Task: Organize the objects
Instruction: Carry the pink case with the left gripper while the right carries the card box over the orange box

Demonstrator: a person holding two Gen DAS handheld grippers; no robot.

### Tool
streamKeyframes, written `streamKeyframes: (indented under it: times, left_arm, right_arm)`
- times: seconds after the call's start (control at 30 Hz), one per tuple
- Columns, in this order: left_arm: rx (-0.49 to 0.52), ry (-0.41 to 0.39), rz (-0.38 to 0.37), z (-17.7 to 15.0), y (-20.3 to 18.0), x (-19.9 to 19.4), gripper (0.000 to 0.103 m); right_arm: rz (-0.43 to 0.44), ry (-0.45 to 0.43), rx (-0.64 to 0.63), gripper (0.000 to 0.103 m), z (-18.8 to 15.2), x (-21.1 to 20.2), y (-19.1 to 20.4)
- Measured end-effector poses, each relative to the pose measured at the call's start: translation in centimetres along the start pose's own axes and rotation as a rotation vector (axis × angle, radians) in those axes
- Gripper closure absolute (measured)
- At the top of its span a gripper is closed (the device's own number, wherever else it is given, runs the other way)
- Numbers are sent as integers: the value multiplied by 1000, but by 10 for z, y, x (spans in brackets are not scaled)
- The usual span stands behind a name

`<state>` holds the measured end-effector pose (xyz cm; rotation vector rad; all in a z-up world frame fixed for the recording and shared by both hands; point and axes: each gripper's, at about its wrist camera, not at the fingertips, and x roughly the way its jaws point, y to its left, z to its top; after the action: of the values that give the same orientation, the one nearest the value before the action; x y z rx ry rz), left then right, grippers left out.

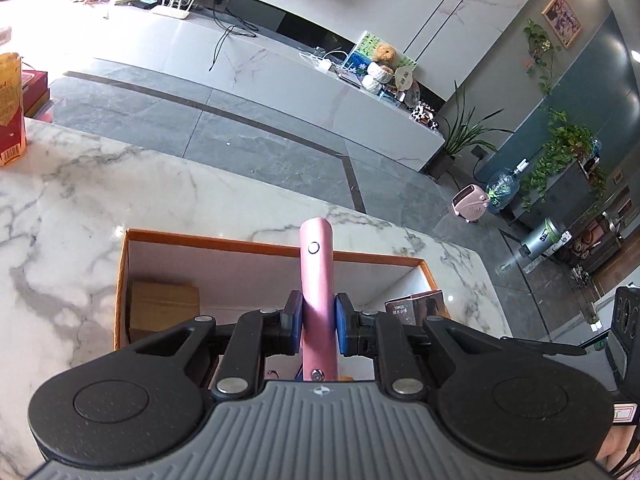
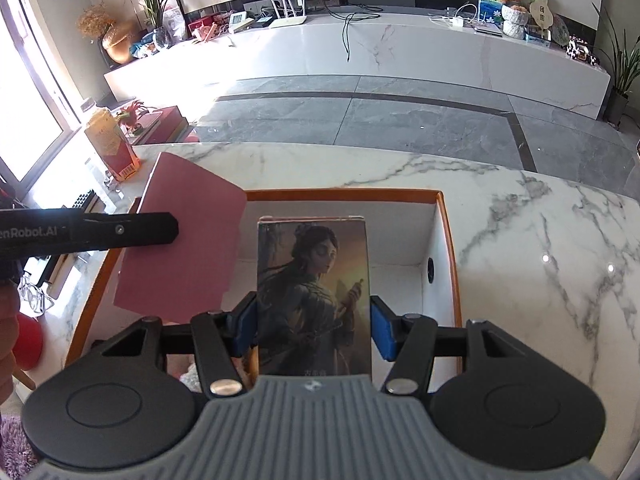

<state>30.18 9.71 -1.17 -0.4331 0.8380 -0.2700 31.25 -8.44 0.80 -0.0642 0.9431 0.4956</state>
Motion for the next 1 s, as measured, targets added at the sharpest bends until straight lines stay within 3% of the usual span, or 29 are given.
streamKeyframes:
  times: [0.07, 0.2, 0.37, 0.53, 0.7, 0.8, 1.0]
  left_arm:
    - [20, 8, -7, -1, 3, 7, 83]
    - [160, 24, 32, 4, -10, 12, 83]
    - [516, 59, 123, 0, -53, 13, 83]
    - [912, 120, 257, -30, -88, 28, 83]
    - [1268, 181, 330, -69, -103, 48, 83]
    - [1421, 213, 355, -85, -99, 62, 83]
    - [1598, 245, 342, -107, -88, 78, 83]
  right_arm:
    - [-3, 10, -1, 44, 0, 8, -3]
    - [-17, 26, -14, 44, -1, 20, -8]
    - [-25, 29, 6, 44, 0, 29, -12]
    - [-32, 46, 28, 44, -2, 38, -15]
    - [-37, 55, 20, 44, -3, 41, -17]
    - [-40, 59, 26, 44, -4, 41, -19]
    - [-53, 68, 15, 44, -6, 46, -21]
